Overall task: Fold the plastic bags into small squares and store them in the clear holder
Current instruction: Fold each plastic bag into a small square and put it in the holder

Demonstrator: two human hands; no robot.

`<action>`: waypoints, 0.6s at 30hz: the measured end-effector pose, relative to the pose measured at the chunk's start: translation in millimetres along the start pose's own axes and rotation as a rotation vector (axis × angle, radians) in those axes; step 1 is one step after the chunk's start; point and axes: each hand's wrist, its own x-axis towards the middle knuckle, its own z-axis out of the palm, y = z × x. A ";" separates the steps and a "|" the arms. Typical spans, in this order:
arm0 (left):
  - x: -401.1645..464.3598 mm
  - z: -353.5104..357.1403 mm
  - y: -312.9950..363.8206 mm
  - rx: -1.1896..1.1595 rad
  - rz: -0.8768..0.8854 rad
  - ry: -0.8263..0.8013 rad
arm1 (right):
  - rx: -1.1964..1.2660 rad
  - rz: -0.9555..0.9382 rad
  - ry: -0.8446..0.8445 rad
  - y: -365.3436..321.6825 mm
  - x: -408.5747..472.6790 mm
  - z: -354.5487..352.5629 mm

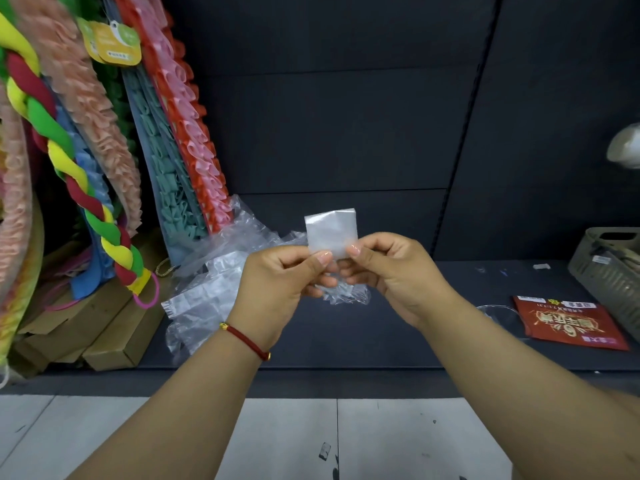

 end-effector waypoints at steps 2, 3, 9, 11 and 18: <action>1.2 -3.0 -0.1 0.044 0.071 -0.001 | 0.001 -0.057 0.028 1.1 0.4 -1.3; 1.3 -3.9 -0.3 0.052 0.099 -0.001 | -0.010 -0.084 0.043 2.0 0.9 -2.1; 0.4 1.6 -1.3 0.022 0.180 0.097 | -0.079 -0.183 0.047 6.6 -0.9 -4.0; -0.1 3.5 -2.2 0.062 0.217 0.133 | -0.076 -0.185 0.020 5.3 -2.4 -1.5; -2.9 14.1 -4.2 0.092 0.230 0.182 | -0.157 -0.210 0.138 4.3 -2.7 4.5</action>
